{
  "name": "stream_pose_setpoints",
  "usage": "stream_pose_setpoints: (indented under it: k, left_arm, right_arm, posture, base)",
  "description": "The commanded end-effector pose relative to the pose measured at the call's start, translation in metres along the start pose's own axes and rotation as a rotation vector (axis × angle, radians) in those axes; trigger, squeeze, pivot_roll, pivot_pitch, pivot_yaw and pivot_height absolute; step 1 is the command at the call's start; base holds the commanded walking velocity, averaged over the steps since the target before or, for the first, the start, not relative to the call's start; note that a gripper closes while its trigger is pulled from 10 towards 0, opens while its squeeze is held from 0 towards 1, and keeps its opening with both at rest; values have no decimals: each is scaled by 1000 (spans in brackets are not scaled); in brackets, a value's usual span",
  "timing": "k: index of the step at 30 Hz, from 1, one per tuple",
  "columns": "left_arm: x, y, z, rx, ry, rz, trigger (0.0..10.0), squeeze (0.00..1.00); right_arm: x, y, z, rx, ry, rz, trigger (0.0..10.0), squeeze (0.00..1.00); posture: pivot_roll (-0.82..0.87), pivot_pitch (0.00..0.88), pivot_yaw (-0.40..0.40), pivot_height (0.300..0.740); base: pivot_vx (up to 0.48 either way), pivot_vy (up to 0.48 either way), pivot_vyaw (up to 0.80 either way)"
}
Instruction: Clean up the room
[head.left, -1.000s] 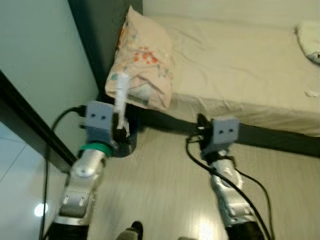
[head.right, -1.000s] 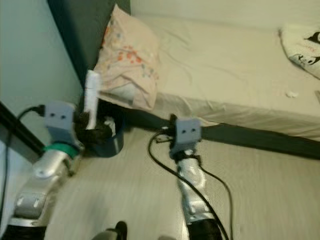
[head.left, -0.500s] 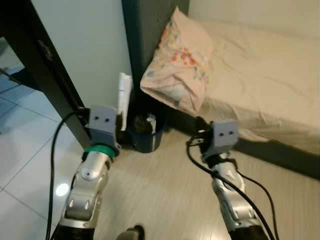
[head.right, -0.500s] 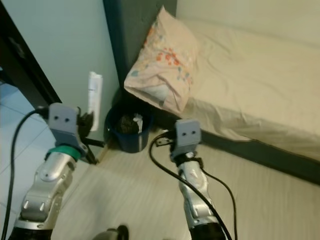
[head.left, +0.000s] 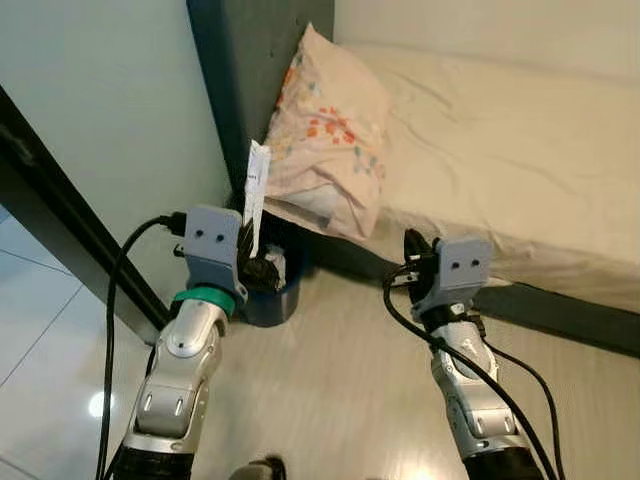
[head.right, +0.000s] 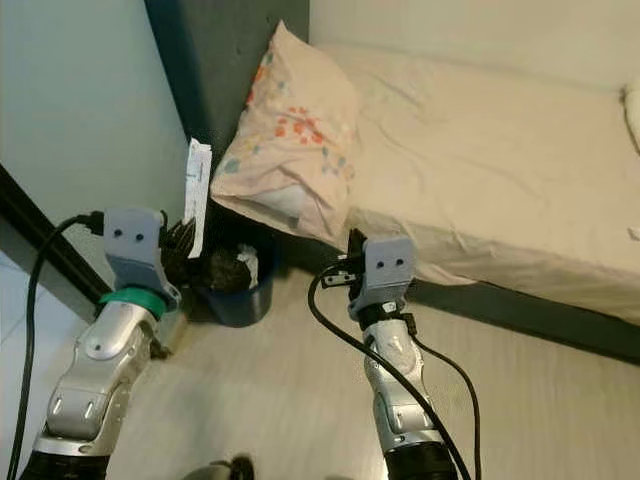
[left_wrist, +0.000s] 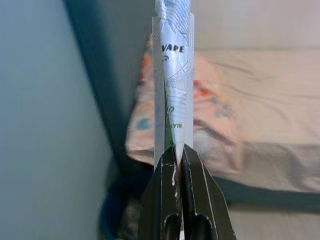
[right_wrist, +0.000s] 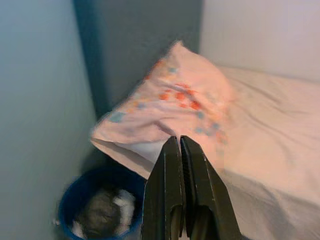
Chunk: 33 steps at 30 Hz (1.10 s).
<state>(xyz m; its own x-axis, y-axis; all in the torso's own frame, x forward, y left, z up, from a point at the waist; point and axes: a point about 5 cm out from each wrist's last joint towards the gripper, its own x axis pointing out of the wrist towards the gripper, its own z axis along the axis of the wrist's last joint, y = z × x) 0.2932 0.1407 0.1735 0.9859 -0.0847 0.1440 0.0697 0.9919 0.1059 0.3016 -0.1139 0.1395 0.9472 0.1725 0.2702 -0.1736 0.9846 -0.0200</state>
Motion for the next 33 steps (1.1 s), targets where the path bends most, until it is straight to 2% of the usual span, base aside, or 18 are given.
stream_pose_setpoints:
  k: [1,8,14,16,17,20,25,28,30,33]
  left_arm:
    - [-1,-3,-5,0,18,-6,10000,0]
    - [-1,-3,-6,1,22,-6,10000,0]
    - [-4,-1,-17,15,60,-4,10000,0]
    - [-10,3,-35,40,117,3,10000,0]
    - [-10,3,-35,40,117,3,10000,0]
    - [-18,7,-56,69,182,7,10000,0]
    - [-21,7,-62,77,202,-2,10000,0]
    - [-25,6,-73,89,243,-15,10000,0]
    - [-32,4,-89,92,300,-52,10000,0]
    - [-36,1,-100,94,337,-86,10000,0]
  right_arm:
    - [-5,-4,-6,-8,29,-6,10000,0]
    - [-5,-3,-7,-10,31,-3,10000,0]
    - [-7,-3,-9,-10,42,3,10000,0]
    - [-9,-3,-13,-12,54,9,10000,0]
    - [-9,-3,-13,-12,54,9,10000,0]
    - [-10,-3,-15,-15,64,13,10000,0]
    - [-11,-4,-16,-19,69,14,10000,0]
    - [-12,-5,-20,-26,86,17,10000,0]
    - [-21,-5,-35,-41,146,29,10000,0]
    - [-30,-6,-48,-54,202,42,10000,0]
  posture:
    - [-54,59,62,740]
    - [-53,58,61,740]
    - [-53,56,61,740]
    - [-53,55,60,740]
    - [-53,55,60,740]
    - [-56,53,57,740]
    - [-59,51,54,740]
    - [-59,51,54,740]
    - [-65,54,49,740]
    - [-67,58,46,740]
  base:
    - [382,0,0]
    - [466,0,0]
    - [352,0,0]
    - [311,0,0]
    - [311,0,0]
    - [305,0,0]
    - [292,0,0]
    - [82,0,0]
    - [0,0,0]
    - [0,0,0]
